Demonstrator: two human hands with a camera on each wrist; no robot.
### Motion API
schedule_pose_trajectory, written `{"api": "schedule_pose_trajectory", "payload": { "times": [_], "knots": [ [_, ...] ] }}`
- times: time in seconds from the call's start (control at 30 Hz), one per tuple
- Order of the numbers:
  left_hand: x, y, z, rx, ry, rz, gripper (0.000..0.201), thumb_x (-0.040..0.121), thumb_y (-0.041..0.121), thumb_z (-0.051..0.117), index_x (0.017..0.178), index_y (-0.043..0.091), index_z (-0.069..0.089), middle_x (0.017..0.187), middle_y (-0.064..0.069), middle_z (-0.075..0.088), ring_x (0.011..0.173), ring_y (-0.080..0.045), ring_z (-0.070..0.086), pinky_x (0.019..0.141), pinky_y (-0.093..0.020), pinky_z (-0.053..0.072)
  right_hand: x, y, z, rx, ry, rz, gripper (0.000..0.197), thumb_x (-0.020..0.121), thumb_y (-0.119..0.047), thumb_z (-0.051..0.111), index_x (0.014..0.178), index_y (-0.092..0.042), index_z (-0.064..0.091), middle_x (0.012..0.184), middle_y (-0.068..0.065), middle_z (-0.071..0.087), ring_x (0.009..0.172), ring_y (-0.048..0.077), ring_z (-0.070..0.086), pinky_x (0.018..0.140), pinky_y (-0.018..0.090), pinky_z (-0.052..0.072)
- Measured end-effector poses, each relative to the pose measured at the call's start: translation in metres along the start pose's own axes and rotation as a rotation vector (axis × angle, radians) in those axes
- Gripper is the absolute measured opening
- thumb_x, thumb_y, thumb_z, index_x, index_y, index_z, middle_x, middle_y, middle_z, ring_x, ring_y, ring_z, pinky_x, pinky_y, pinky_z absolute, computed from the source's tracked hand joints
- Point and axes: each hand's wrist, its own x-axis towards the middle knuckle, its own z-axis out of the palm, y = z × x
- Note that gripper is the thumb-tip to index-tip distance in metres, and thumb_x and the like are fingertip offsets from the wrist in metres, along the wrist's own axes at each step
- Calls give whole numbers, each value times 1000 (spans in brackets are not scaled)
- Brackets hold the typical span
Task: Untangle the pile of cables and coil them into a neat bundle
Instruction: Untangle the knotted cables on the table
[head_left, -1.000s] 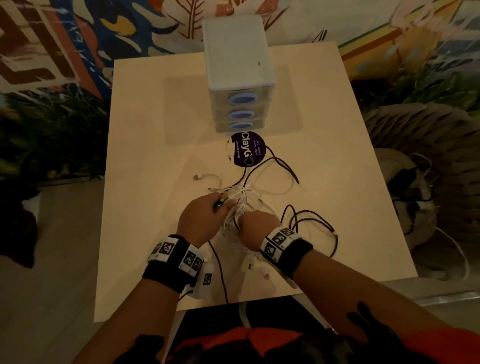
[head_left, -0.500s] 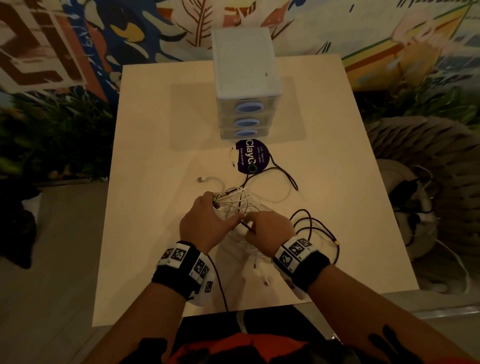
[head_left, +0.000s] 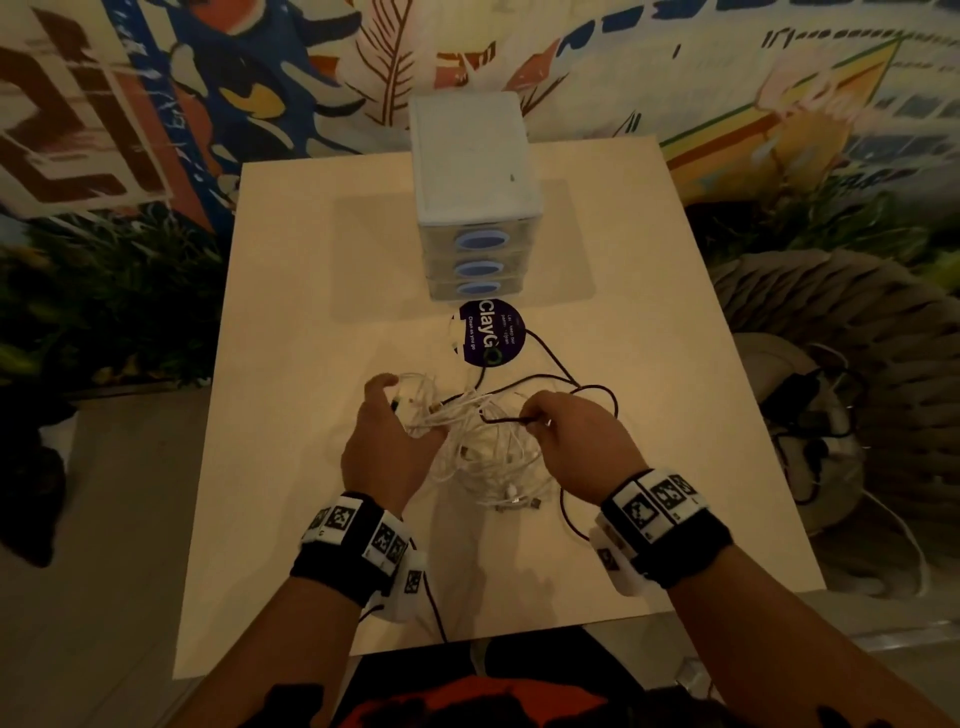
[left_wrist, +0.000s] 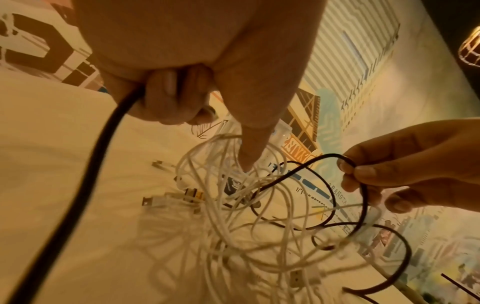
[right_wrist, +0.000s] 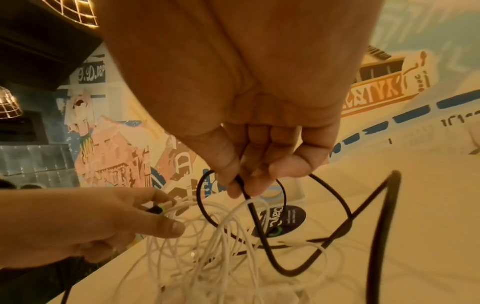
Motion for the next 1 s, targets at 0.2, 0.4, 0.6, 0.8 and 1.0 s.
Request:
{"api": "schedule_pose_trajectory", "payload": {
  "times": [0.2,0.4,0.6,0.8,1.0],
  "knots": [
    [-33,29,-7,-138,-50,297,70,74,41,87,125,42,40,84,11,57,64,-2,53,56,-17,42,2,-2,-13,43,23,-32,14,100,-21,56,110,-22,66,108,-3,69,97,18,62,78,29,43],
    [-30,33,14,111,-133,441,33,89,37,71,122,39,68,109,10,75,96,-14,69,81,-30,56,-1,-1,-18,91,22,-196,15,99,-19,59,110,-24,68,103,-6,70,92,16,60,86,36,50],
    [-12,25,10,86,-34,361,15,91,46,70,104,41,75,88,10,66,84,-12,63,70,-30,51,0,9,-26,206,133,-324,17,98,-17,62,109,-26,69,97,-19,65,89,7,58,82,24,48],
    [-10,38,-1,50,17,480,19,85,46,76,101,36,80,82,16,59,72,-2,55,60,-19,45,8,16,-25,80,80,-233,28,96,-15,58,118,-29,65,106,-13,69,96,10,59,90,32,49],
    [-11,43,3,109,58,575,14,85,30,79,98,27,78,81,9,62,67,-10,59,54,-14,33,18,-17,-25,39,-25,-342,17,101,-32,57,112,-25,68,92,-13,56,83,7,52,76,26,45]
  ]
}}
